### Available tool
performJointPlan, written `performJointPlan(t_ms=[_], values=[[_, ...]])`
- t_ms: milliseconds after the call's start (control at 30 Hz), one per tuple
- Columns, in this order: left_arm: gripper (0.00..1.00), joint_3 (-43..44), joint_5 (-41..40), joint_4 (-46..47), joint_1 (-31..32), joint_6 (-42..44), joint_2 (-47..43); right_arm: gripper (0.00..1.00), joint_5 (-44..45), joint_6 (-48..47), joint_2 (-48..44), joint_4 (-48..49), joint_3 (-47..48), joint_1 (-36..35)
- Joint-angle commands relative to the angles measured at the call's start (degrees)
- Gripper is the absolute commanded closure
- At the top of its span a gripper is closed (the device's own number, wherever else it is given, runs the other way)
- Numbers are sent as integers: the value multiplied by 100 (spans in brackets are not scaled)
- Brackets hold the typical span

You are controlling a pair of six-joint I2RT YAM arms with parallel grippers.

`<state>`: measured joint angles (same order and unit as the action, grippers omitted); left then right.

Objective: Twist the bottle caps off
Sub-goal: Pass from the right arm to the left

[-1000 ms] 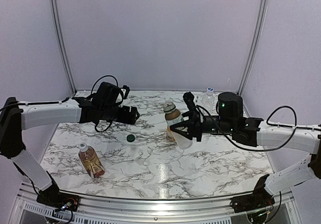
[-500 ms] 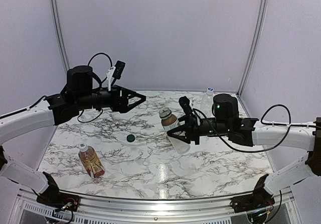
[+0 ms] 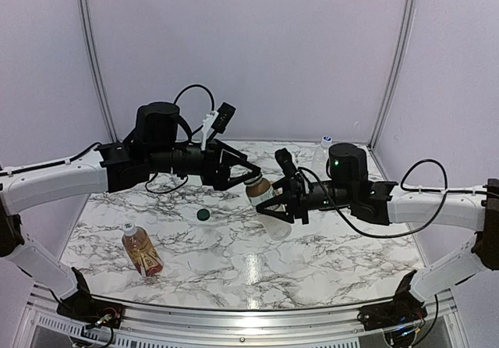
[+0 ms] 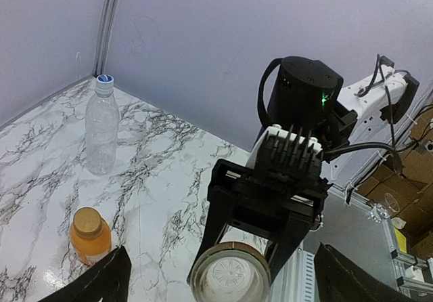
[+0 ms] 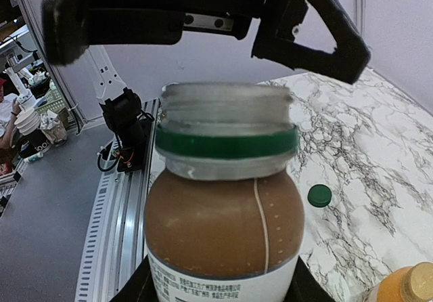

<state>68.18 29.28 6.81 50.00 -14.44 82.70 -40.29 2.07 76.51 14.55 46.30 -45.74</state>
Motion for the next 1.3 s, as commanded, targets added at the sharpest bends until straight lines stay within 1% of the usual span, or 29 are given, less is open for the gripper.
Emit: performJointPlan(t_ms=[0, 233, 433, 600, 733, 833, 900, 933, 1000, 1167, 1267], values=[[5, 235, -107, -258, 60, 170, 188, 76, -180, 75, 48, 202, 275, 26], [24, 279, 164, -258, 114, 116, 375, 76, -172, 64, 81, 207, 273, 25], [37, 295, 376, -256, 107, 50, 511, 76, -137, 75, 116, 212, 252, 21], [50, 322, 495, -267, 107, 45, 584, 76, -69, 57, 105, 200, 218, 22], [64, 310, 539, -360, 111, 146, 586, 74, 157, 79, 101, 70, 251, 29], [71, 292, 429, -478, 103, 250, 535, 62, 287, 73, 88, -33, 279, 21], [74, 275, 311, -559, 86, 315, 480, 55, 370, 87, 83, -88, 283, 22], [75, 275, 247, -618, 76, 346, 462, 46, 419, 92, 83, -118, 290, 21], [75, 270, 119, -671, 23, 370, 412, 33, 495, 97, 91, -180, 302, 23], [77, 223, -172, -1078, -175, 496, 250, 22, 625, 129, 83, -268, 301, 21], [77, 250, -647, -1394, -352, 617, 174, 17, 774, 125, 59, -370, 313, 23]])
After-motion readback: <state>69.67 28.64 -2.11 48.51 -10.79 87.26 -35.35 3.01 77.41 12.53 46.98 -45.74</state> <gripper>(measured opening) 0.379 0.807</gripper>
